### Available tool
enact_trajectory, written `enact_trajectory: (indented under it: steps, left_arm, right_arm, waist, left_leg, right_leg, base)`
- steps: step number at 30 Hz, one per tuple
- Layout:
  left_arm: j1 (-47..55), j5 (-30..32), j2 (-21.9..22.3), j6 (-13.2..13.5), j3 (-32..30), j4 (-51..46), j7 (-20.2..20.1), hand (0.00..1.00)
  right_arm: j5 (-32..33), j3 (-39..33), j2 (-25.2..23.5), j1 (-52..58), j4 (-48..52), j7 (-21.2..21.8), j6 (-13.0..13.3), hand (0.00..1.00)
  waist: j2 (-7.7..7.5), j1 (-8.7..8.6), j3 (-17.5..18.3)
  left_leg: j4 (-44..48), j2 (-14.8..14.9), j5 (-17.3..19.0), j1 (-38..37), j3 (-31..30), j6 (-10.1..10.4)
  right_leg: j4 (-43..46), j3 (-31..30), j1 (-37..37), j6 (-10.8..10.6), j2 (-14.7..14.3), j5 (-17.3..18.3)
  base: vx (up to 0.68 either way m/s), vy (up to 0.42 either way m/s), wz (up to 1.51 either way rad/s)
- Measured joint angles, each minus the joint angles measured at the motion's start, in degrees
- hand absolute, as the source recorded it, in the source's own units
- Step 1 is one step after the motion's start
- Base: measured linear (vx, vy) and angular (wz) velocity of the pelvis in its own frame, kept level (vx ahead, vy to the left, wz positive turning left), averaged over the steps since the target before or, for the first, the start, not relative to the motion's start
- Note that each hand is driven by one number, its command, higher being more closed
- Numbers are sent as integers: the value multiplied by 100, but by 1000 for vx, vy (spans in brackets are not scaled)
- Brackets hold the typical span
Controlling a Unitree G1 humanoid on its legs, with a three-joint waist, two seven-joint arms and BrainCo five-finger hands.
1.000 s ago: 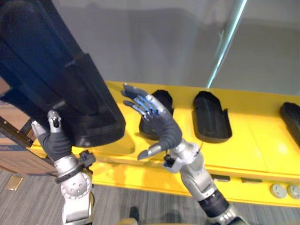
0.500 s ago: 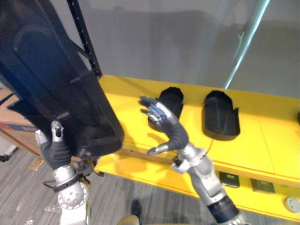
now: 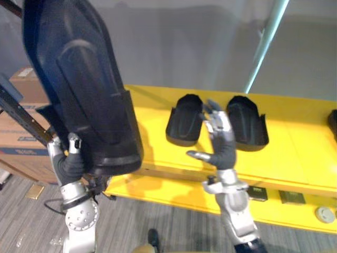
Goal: Walk over and take plastic housings, then place them on the shelf
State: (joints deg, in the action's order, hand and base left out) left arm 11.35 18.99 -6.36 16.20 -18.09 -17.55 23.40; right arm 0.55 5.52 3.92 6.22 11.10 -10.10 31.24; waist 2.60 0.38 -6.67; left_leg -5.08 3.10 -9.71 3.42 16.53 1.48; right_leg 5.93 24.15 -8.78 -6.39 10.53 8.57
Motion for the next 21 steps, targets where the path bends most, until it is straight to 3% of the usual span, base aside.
enact_trajectory:
  steps: [2, 4, 5, 6, 8, 12, 14, 15, 16, 21]
  left_arm:
    - [-10, 2, -234, -157, -163, 339, 59, 100]
    - [-87, -15, -446, -415, -344, 769, 141, 100]
    - [-111, -27, -465, -470, -405, 851, 159, 100]
    - [-145, -114, -471, -660, -600, 975, 222, 100]
    - [-176, -142, -474, -779, -726, 1043, 262, 100]
    - [-326, -333, -778, -1157, -837, 1381, 260, 100]
    - [-428, -341, -1065, -1354, -837, 1623, 97, 100]
    - [-487, -341, -1175, -1387, -837, 1733, 37, 100]
    - [-625, -361, -1508, -1449, -826, 2142, -94, 100]
    - [-1498, -557, -2500, -1880, -664, 3715, -642, 100]
  right_arm:
    - [-419, -539, -11, 232, 0, -567, -5, 0]
    - [-989, -1429, -80, 495, -2, -1525, -31, 0]
    - [-1064, -1684, -80, 557, -4, -1723, -56, 0]
    - [-988, -2393, -76, 739, -103, -2028, -167, 0]
    - [-709, -2763, -69, 890, -272, -2036, -255, 0]
    - [-38, -3026, -83, 1535, -1130, -1439, -561, 0]
    - [111, -2960, -89, 1912, -1715, -655, -749, 0]
    - [145, -2930, -85, 1986, -1897, -494, -788, 0]
    - [225, -2794, -30, 2063, -2486, -157, -909, 0]
    - [325, -2507, 7, 2124, -3949, 181, -1228, 0]
  waist:
    - [46, -87, -11]
    - [58, -158, -4]
    - [58, -183, -4]
    - [61, -315, -6]
    - [60, -369, -4]
    - [123, -499, -9]
    - [246, -607, -37]
    - [276, -607, -49]
    - [311, -604, -33]
    - [321, -619, -22]
  left_leg:
    - [-1, 65, -24, -4, 142, -12]
    - [0, 144, -24, -39, 314, 9]
    - [0, 159, -17, -43, 331, 19]
    - [2, 181, -17, -42, 414, 20]
    - [3, 205, -15, -54, 481, 22]
    - [1, 280, 28, -158, 641, 81]
    - [0, 302, 43, -154, 657, 97]
    - [0, 314, 50, -148, 687, 101]
    - [-2, 356, 109, -144, 788, 143]
    - [-2, 370, 112, -203, 809, 142]
  right_leg:
    - [-3, -159, 93, -12, -33, -32]
    - [-32, -369, 173, -41, -85, -111]
    - [-32, -404, 188, -32, -96, -123]
    - [-42, -446, 205, -13, -115, -166]
    - [-33, -551, 260, -6, -124, -171]
    - [-28, -736, 275, 21, -170, -175]
    - [-24, -760, 292, 45, -187, -160]
    - [-29, -778, 311, 56, -195, -153]
    - [-37, -893, 400, 80, -219, -134]
    - [-33, -914, 352, 95, -230, -125]
  base:
    - [-4, -17, -34]
    - [36, -24, -42]
    - [72, -28, -35]
    - [63, -17, -24]
    - [40, -5, -24]
    - [19, -4, -24]
    - [-2, 2, -9]
    - [-33, 16, -24]
    - [-26, 15, -24]
    - [1, 4, -5]
